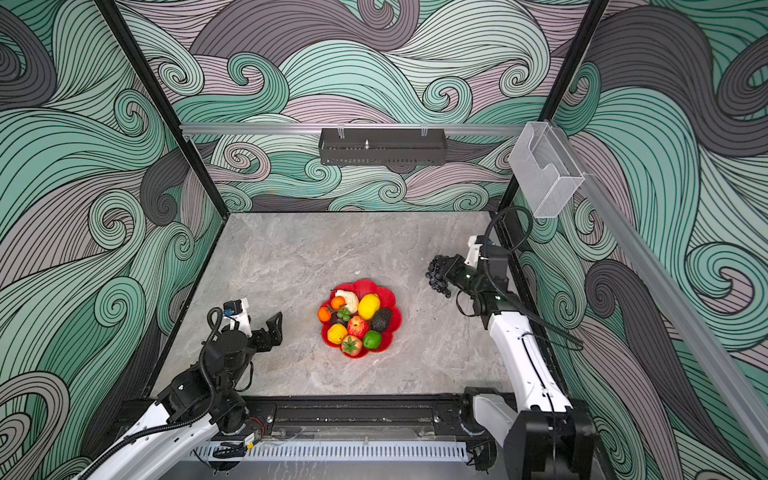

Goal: Place and organize the fake fruits in the fruit bowl
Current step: 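Lift the black grapes and carry them toward the bowl with the right gripper, then lower the grapes into the bowl beside the lemon with the right gripper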

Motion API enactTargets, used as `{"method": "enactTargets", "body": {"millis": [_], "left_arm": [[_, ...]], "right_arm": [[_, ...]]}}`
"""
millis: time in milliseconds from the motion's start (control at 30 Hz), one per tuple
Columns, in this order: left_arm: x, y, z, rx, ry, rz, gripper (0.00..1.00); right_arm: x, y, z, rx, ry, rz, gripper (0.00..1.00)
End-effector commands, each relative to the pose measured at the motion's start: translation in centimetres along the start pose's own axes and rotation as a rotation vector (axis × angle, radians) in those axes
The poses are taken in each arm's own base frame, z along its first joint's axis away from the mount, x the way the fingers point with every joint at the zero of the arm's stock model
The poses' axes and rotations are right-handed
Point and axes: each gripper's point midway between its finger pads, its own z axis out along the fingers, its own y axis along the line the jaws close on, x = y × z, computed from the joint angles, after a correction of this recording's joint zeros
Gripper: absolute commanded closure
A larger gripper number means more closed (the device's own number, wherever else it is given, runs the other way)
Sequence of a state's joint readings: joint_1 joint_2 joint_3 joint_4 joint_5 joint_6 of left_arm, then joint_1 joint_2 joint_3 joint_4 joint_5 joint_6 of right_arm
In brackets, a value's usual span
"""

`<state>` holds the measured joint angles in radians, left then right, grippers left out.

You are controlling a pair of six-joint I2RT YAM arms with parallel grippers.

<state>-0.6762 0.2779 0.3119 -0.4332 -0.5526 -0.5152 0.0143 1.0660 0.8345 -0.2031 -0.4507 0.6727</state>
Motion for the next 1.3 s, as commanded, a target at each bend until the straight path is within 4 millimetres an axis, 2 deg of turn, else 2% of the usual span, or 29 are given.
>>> {"method": "enactTargets", "body": {"millis": [0,200,433,533,833,1267], "left_arm": [[-0.8,-0.1,-0.2,0.0,-0.017,-0.005,0.05],[-0.8,-0.1,-0.1,-0.003,-0.014,-0.005,0.05],[-0.7,-0.2,0.1,-0.003,-0.008,-0.002,0.05],[-0.7,-0.3,0.1,-0.003,-0.005,0.0,0.05],[-0.6,-0.3,0.2,-0.005,-0.004,0.0,0.05],[-0.6,-0.2,0.1,-0.005,-0.004,-0.001,0.05]], "right_arm": [[1.2,2.2,-0.9,-0.046,0.05,-0.067,1.0],[4.1,6.2,-1.3,-0.156,0.143,-0.129,1.0],[7.4,8.0,-2.1,-0.192,0.22,-0.195,1.0],[8.6,8.2,-2.5,-0.185,0.258,-0.218,1.0],[10.6,9.1,-4.4,-0.18,0.323,-0.282,1.0],[12.5,9.1,-3.3,-0.159,0.365,-0.299,1.0]]}}
